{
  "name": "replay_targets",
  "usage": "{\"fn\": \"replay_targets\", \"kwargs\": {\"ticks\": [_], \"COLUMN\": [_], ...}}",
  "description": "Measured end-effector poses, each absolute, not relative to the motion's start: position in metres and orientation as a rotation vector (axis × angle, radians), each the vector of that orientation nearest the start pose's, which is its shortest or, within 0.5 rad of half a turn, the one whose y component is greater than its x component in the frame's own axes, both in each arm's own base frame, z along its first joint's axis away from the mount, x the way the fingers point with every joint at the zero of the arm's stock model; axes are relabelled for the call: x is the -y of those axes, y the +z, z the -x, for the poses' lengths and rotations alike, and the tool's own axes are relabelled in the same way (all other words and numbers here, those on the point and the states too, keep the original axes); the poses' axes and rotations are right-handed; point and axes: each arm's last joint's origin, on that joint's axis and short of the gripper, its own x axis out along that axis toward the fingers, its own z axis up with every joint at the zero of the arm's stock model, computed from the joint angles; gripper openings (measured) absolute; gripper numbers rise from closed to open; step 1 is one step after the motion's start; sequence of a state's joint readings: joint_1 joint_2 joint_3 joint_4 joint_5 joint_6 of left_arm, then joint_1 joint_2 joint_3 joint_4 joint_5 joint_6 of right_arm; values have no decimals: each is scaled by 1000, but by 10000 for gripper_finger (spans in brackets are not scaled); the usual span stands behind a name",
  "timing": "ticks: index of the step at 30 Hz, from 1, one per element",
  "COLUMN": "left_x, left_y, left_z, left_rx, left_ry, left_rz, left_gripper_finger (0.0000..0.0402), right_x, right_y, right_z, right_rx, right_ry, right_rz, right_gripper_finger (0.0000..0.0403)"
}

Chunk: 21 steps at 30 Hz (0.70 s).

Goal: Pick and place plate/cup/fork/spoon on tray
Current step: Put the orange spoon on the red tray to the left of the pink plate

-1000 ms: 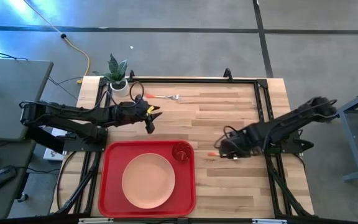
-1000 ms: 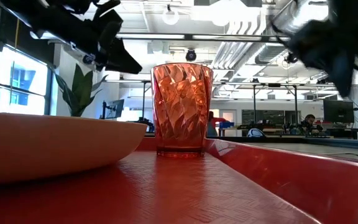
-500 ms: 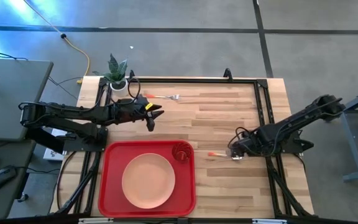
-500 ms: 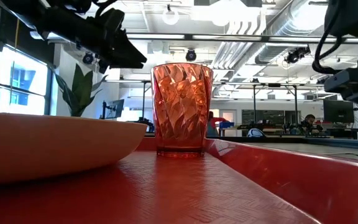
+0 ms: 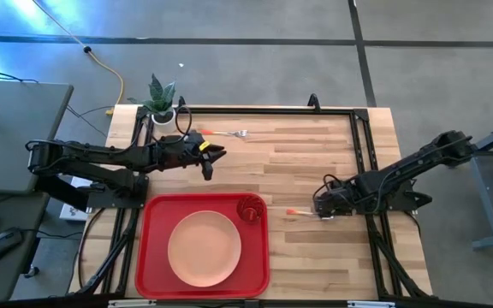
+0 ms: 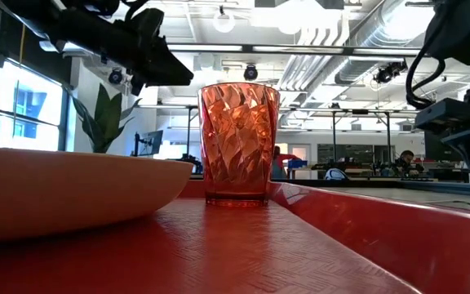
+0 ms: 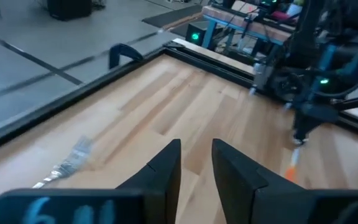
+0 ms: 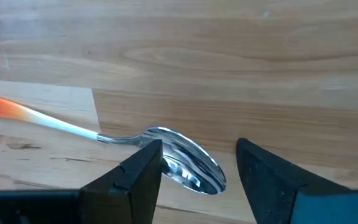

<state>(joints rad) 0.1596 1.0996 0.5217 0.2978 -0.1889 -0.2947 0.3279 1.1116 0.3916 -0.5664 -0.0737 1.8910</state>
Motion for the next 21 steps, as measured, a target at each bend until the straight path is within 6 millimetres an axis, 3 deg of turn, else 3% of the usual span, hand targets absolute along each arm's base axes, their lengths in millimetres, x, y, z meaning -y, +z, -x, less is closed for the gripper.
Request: {"fn": "replay_targets", "kwargs": {"ticks": [6, 13, 17, 21], "left_x": [-37, -36, -37, -38], "left_y": [227, 228, 228, 239], "left_z": [-227, -228, -227, -230], "left_rx": [-245, -236, -207, -198], "left_ry": [346, 347, 404, 402], "left_rz": [312, 336, 425, 434], "left_gripper_finger": [44, 17, 19, 41], "right_x": [-54, -56, -56, -58], "right_y": [131, 133, 138, 162], "right_z": [-144, -148, -154, -163], "right_rx": [-1163, -1102, -1054, -1023], "right_ry": [-918, -863, -836, -863], "right_rz": [-1391, -1366, -1361, -1319], "right_gripper_finger": [148, 18, 24, 13]}}
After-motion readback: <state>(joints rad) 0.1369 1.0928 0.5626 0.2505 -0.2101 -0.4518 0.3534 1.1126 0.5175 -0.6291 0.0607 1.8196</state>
